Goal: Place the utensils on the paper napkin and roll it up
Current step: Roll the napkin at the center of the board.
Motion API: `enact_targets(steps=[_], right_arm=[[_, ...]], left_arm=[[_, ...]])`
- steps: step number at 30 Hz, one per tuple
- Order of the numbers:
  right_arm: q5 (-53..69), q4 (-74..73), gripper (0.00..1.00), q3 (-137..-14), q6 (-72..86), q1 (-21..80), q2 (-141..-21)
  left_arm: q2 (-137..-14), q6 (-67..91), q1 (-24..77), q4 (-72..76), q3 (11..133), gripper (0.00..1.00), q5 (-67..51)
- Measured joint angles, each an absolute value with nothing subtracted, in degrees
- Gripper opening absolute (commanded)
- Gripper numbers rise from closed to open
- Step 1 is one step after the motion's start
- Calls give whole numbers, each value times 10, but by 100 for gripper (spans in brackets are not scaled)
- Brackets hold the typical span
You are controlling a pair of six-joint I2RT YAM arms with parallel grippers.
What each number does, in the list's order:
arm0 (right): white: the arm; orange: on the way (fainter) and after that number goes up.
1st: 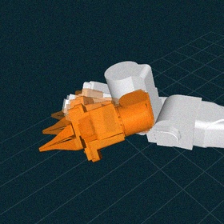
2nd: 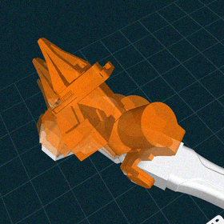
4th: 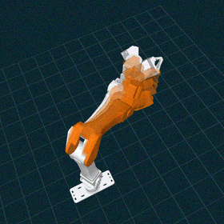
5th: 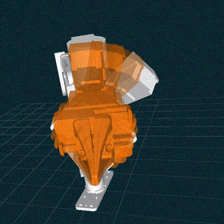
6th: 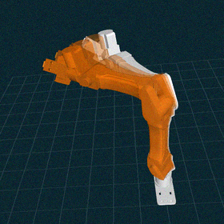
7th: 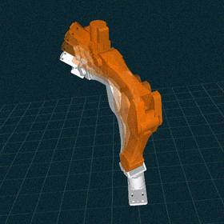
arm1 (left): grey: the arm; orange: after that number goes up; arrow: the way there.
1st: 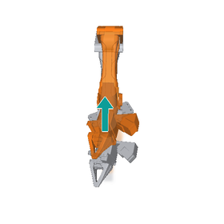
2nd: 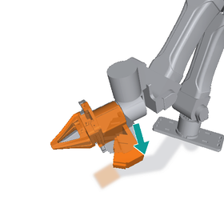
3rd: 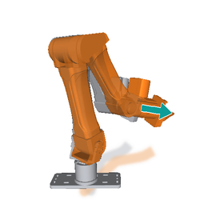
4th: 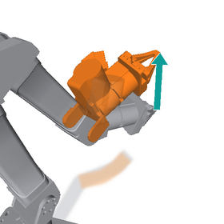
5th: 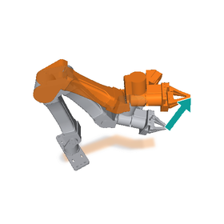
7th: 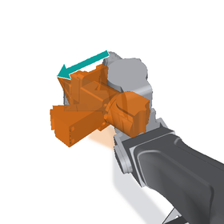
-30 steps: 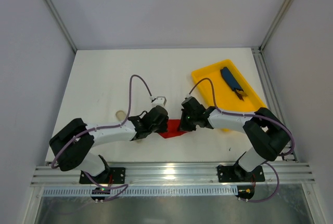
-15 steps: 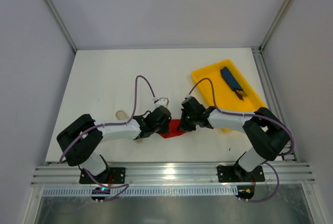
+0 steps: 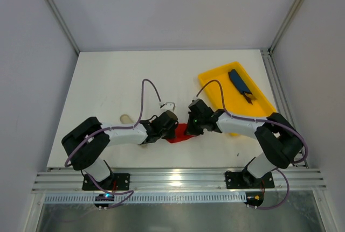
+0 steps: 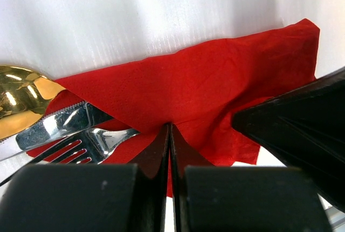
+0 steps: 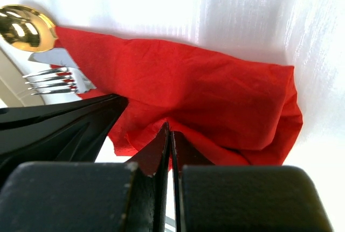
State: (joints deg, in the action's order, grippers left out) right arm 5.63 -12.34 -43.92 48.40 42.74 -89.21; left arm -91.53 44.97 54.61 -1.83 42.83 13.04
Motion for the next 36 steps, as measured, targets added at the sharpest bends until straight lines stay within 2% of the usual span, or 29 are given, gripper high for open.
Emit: enact_targets(steps=[18,36], right_arm=[[42,-168,4,-500,465,394,-863],[51,-144,4,-531,442,371,-939]], left_arm=[[-916,458,546,-11,426,0,129],[-917,447,543,-41,443,0,126]])
